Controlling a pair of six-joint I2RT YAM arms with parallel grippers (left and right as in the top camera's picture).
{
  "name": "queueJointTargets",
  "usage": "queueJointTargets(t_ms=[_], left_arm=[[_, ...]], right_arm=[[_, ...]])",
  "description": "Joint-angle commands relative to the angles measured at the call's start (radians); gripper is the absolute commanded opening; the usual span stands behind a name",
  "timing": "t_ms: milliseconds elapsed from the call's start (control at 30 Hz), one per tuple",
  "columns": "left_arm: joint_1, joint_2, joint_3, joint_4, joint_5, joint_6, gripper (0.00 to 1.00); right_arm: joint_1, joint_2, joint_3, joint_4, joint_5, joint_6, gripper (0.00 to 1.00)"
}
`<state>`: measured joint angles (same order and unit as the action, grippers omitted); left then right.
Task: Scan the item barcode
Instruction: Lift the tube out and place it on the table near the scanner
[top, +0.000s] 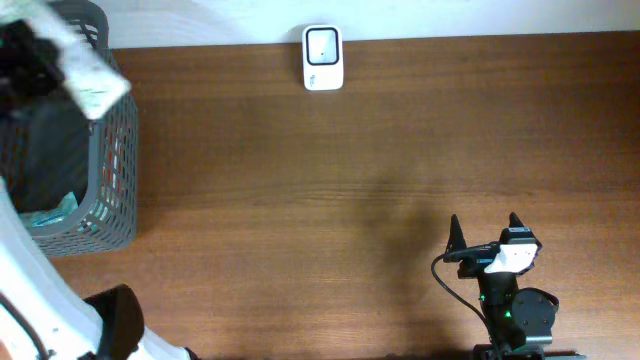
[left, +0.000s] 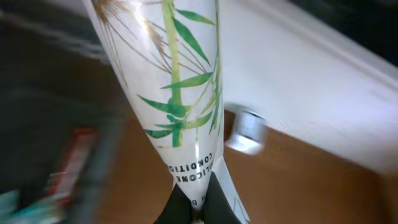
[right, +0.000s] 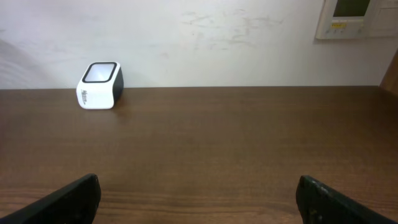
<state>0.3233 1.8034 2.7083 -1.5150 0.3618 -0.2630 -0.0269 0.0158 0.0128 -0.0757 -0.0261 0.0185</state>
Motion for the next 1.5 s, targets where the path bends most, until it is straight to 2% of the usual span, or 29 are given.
queueJointTargets(t_ms=[0,67,167,300,333,667,833,1000,1033,1100,1167,1200,1233,1267,1400,1467], left_arm=[[-0.209,0.001,0.018,0.021,0.163,0.032,0.0],[-0.377,0.047,0.018,0.033,0.039,0.032,0.0],[-0.54,0.136,0.015,0.056,-0.134,0.031,0.0],[-0.693,0.304,0.013,0.065,-0.308,-0.23,0.0],[-0.734,0.373,0.012,0.072,-0.326,-0.26,0.0],[-0.863,0.79,0.01,0.161,-0.337,-0.259,0.0],[-0.871,0.88,0.01,0.142,-0.34,-0.259,0.0],[-0.902,0.886,0.01,0.092,-0.306,-0.21,0.0],[-0.912,0.885,0.01,0.076,-0.307,-0.209,0.04],[-0.923,0.885,0.011,0.072,-0.306,-0.167,0.32],[-0.917,0.879,0.038,0.041,-0.306,-0.158,0.43],[-0.907,0.869,0.06,0.022,-0.306,-0.158,0.44],[-0.888,0.845,0.106,-0.001,-0.306,-0.158,0.55],[-0.871,0.818,0.156,-0.013,-0.306,-0.158,0.72],[-0.79,0.68,0.403,0.004,-0.312,-0.14,0.76],[-0.72,0.579,0.43,0.04,-0.418,-0.131,0.8]], right_arm=[[0.007,-0.007,-0.007,-0.003,0.005,-0.003,0.99],[0.007,-0.007,-0.007,-0.003,0.005,-0.003,0.99],[0.007,-0.007,-0.007,-0.003,0.005,-0.003,0.99],[0.007,-0.007,-0.007,-0.003,0.005,-0.003,0.99],[0.007,-0.007,-0.007,-0.003,0.005,-0.003,0.99],[0.007,-0.007,-0.007,-0.003,0.005,-0.003,0.99],[0.007,-0.007,-0.007,-0.003,0.005,-0.003,0.99],[0.007,-0.007,-0.007,-0.003,0.005,-0.003,0.99],[0.007,-0.007,-0.007,-0.003,0.005,-0.003,0.99],[0.007,-0.007,-0.007,-0.003,0.005,-0.003,0.99],[0.007,-0.007,-0.007,-0.003,0.005,-0.003,0.99],[0.007,-0.007,-0.007,-0.003,0.005,-0.003,0.99],[0.007,-0.007,-0.007,-0.003,0.005,-0.003,0.99],[0.007,-0.007,-0.007,-0.003,0.005,-0.003,0.99],[0.007,-0.007,-0.007,-0.003,0.005,-0.003,0.99],[0.007,-0.007,-0.007,-0.003,0.005,-0.003,0.99]])
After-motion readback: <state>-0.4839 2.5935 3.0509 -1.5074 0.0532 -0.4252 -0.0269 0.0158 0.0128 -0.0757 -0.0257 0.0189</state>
